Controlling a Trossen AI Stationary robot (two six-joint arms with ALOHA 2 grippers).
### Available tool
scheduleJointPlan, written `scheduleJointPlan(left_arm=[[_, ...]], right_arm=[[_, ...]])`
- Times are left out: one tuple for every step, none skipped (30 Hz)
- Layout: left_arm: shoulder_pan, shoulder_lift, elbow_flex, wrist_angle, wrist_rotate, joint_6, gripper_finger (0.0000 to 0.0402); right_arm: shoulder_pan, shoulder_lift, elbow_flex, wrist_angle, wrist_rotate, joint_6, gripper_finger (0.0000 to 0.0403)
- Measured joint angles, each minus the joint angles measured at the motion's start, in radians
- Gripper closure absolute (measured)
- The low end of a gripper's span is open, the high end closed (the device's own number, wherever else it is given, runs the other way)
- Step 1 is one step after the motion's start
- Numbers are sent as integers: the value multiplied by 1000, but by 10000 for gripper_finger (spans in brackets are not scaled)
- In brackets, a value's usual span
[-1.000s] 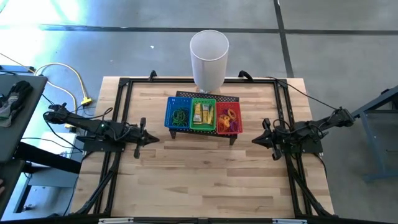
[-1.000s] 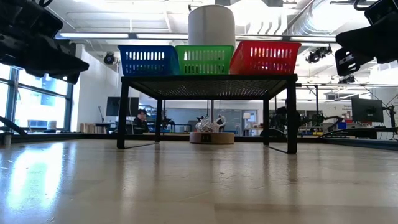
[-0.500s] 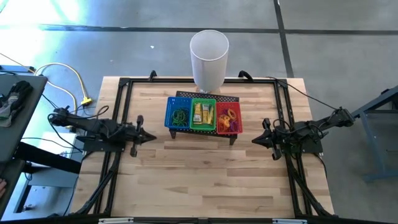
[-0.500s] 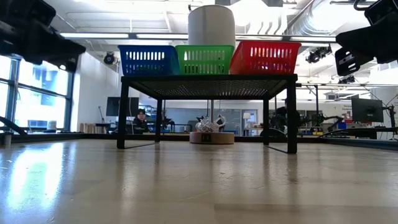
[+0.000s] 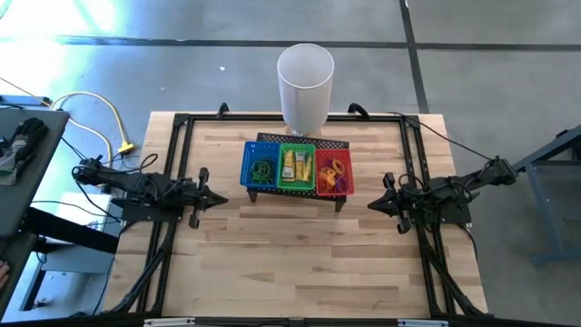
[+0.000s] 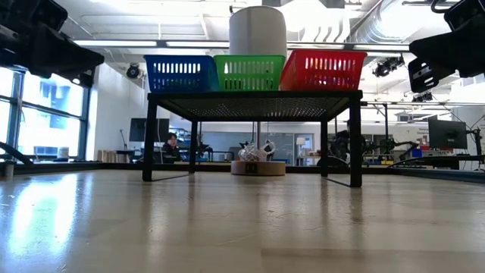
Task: Pick & Place Office Desk Supplies
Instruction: Return to Home Position
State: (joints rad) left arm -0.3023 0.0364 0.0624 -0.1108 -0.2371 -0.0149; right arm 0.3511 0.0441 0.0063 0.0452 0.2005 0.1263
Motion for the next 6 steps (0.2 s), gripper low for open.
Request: scheduleJointPlan(left_arm=[[0, 0, -1, -1, 0, -3, 401], [0, 0, -1, -1, 1, -9, 401], [0, 0, -1, -1, 2, -18, 401], [0, 0, -1, 0, 2, -28, 401], [0, 0, -1, 1, 2, -39, 401], [0, 0, -2, 3, 1, -47, 401]], right_arm=[[0, 0, 0, 0, 0, 0, 401], [0, 0, 0, 0, 0, 0, 401], [0, 0, 0, 0, 0, 0, 401], [0, 0, 0, 0, 0, 0, 401], [0, 0, 0, 0, 0, 0, 401], [0, 0, 0, 0, 0, 0, 401]])
